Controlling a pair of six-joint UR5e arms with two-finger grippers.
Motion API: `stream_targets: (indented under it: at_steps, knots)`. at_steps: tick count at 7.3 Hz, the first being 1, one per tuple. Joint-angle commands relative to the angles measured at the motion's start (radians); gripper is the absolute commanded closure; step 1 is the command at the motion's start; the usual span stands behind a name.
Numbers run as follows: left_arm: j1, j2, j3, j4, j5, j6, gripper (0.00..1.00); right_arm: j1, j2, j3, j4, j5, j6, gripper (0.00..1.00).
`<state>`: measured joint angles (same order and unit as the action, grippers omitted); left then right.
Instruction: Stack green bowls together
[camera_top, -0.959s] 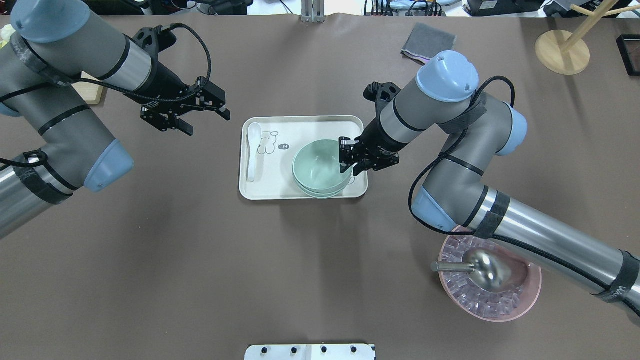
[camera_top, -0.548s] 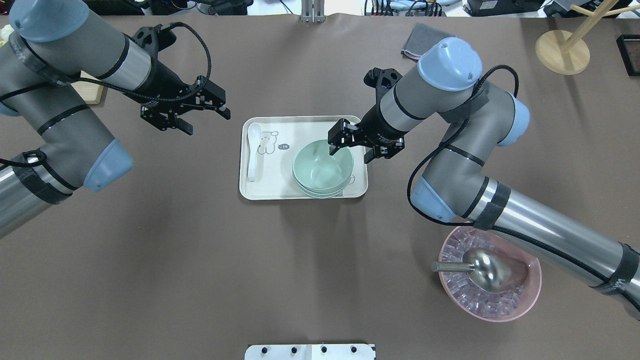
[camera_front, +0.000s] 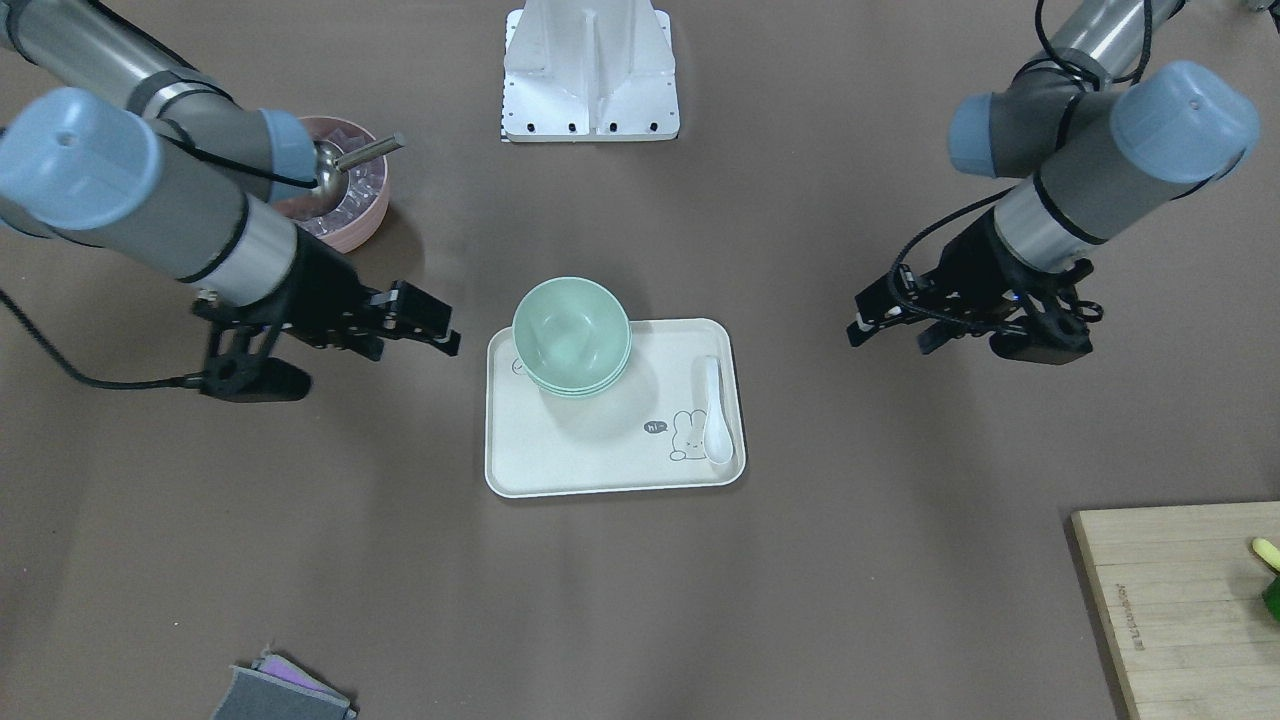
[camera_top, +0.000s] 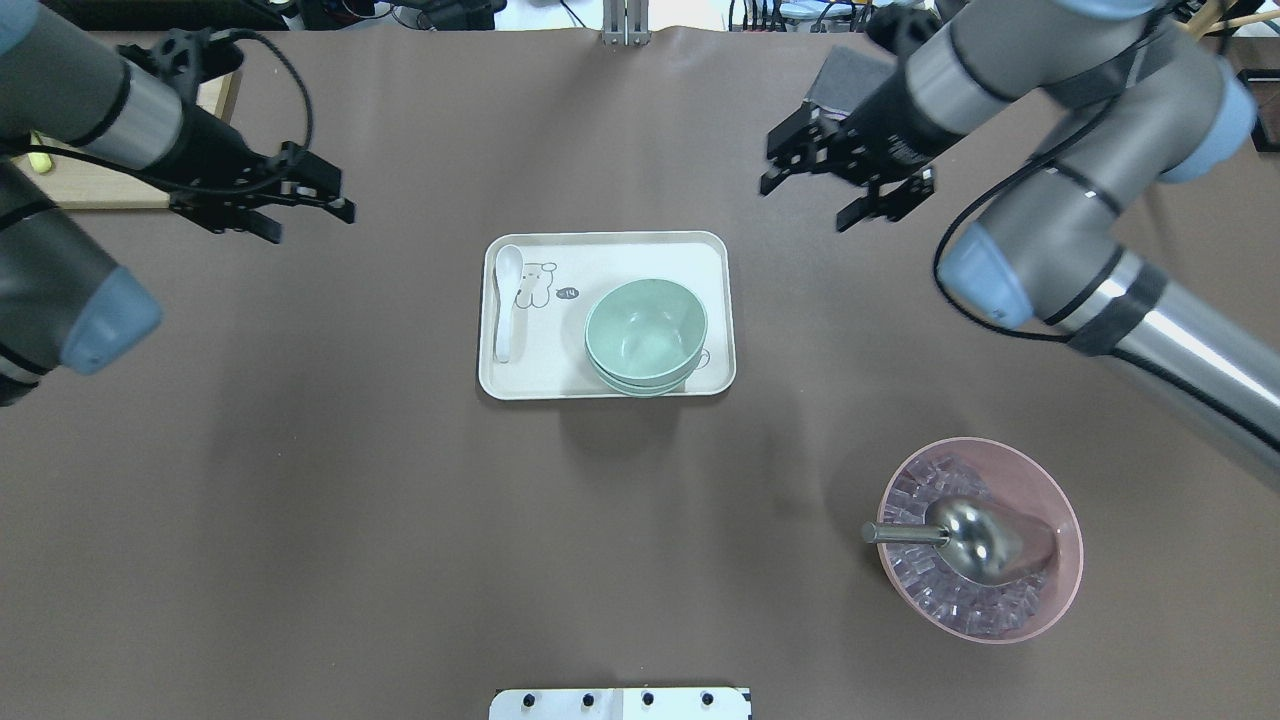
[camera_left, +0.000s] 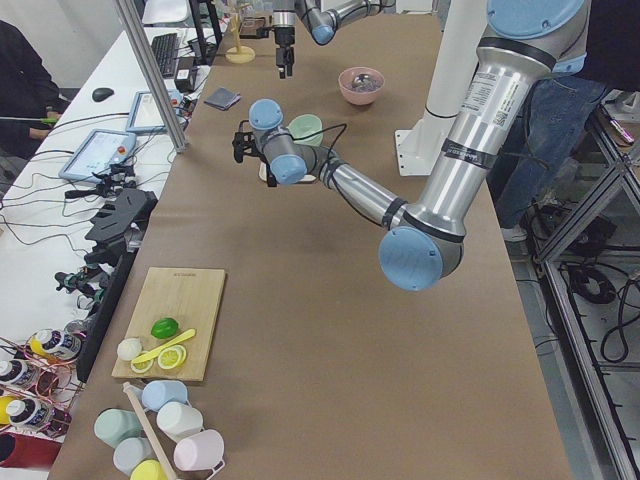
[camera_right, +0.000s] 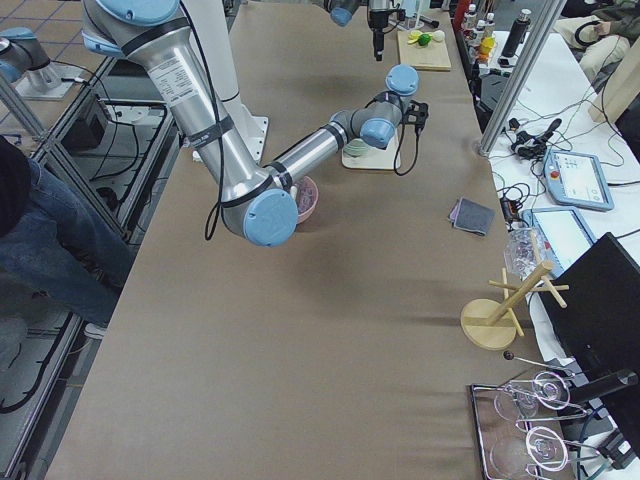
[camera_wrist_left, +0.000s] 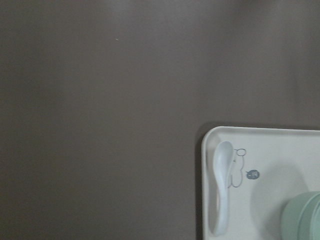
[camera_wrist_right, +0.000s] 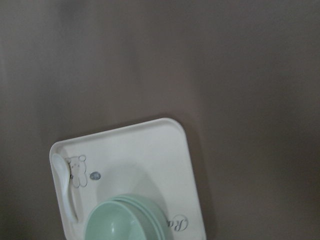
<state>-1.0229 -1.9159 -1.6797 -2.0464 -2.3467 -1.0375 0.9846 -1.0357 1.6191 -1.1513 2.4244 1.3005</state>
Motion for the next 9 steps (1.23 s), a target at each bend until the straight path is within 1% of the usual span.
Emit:
stream_targets:
  at_steps: [1, 2, 3, 4, 5, 6, 8, 9]
  knots:
    - [-0.174, 0.089, -0.009, 0.132, 0.018, 0.362, 0.02, 0.144, -0.145, 0.054, -0.088, -0.057, -0.252, 0.0]
    - [-0.248, 0.141, -0.014, 0.193, 0.079, 0.636, 0.02, 0.185, -0.19, 0.054, -0.187, -0.15, -0.485, 0.0]
    - [-0.278, 0.205, -0.029, 0.196, 0.116, 0.804, 0.02, 0.236, -0.205, 0.056, -0.353, -0.265, -0.743, 0.0]
    - [-0.32, 0.237, -0.029, 0.196, 0.13, 0.824, 0.02, 0.265, -0.214, 0.045, -0.521, -0.319, -0.976, 0.0]
    - [-0.338, 0.289, -0.023, 0.195, 0.13, 0.824, 0.02, 0.319, -0.248, 0.036, -0.597, -0.32, -1.104, 0.0]
    - [-0.354, 0.348, -0.031, 0.177, 0.129, 0.826, 0.02, 0.369, -0.312, 0.035, -0.596, -0.279, -1.124, 0.0]
    - [-0.368, 0.36, 0.0, 0.183, 0.135, 0.826, 0.02, 0.458, -0.391, 0.027, -0.591, -0.115, -1.18, 0.0]
    - [-0.381, 0.403, -0.005, 0.175, 0.132, 0.827, 0.02, 0.501, -0.432, 0.041, -0.591, -0.078, -1.181, 0.0]
